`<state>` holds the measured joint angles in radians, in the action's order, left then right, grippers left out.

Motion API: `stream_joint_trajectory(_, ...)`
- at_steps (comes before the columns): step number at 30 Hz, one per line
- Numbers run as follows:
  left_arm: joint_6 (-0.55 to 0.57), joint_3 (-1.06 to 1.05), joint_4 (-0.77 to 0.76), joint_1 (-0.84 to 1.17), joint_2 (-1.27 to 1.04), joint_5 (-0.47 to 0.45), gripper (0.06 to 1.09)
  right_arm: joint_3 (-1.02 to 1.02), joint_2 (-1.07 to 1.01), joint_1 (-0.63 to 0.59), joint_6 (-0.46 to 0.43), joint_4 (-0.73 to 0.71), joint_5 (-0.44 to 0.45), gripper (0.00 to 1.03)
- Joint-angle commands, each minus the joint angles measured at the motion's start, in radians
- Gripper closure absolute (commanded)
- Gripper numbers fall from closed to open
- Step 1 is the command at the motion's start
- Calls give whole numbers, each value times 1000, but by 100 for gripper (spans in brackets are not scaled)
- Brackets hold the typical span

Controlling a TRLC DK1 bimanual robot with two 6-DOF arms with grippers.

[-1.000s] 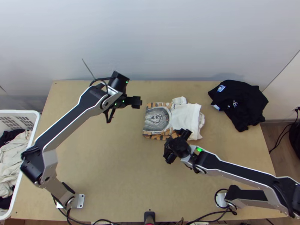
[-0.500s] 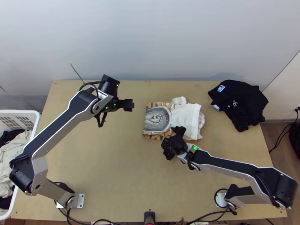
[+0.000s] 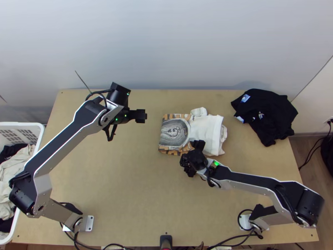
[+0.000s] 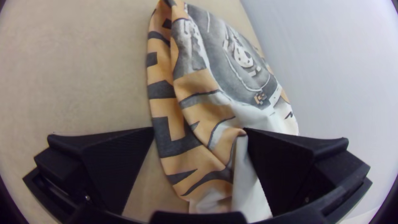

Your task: Fold the t-shirt

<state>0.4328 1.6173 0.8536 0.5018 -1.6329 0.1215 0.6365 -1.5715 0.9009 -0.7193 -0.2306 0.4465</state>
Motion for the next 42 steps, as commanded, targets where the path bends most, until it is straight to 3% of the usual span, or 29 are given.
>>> stream_joint_trajectory(1,1,-4,1,-5,4,0,10,8,-47,-30,-49,-23,0,4)
stream_joint_trajectory(10,3,-5,1,-3,4,0,10,129,-163,-135,-37,-38,0,12)
stream_joint_trajectory(11,3,-4,1,-2,4,0,10,138,-171,-140,-35,-38,0,20)
stream_joint_trajectory(16,6,4,1,0,-2,0,10,149,-193,-132,-35,-59,0,90)
stream_joint_trajectory(17,6,6,1,0,-4,-2,10,147,-194,-129,-34,-72,0,96)
stream_joint_trajectory(28,24,6,1,0,-1,0,10,186,-114,-157,118,-130,123,100)
stream_joint_trajectory(36,46,4,2,-12,11,0,10,227,79,-184,146,-128,245,100)
stream_joint_trajectory(42,47,-13,7,-36,24,0,10,242,205,-303,170,-130,320,100)
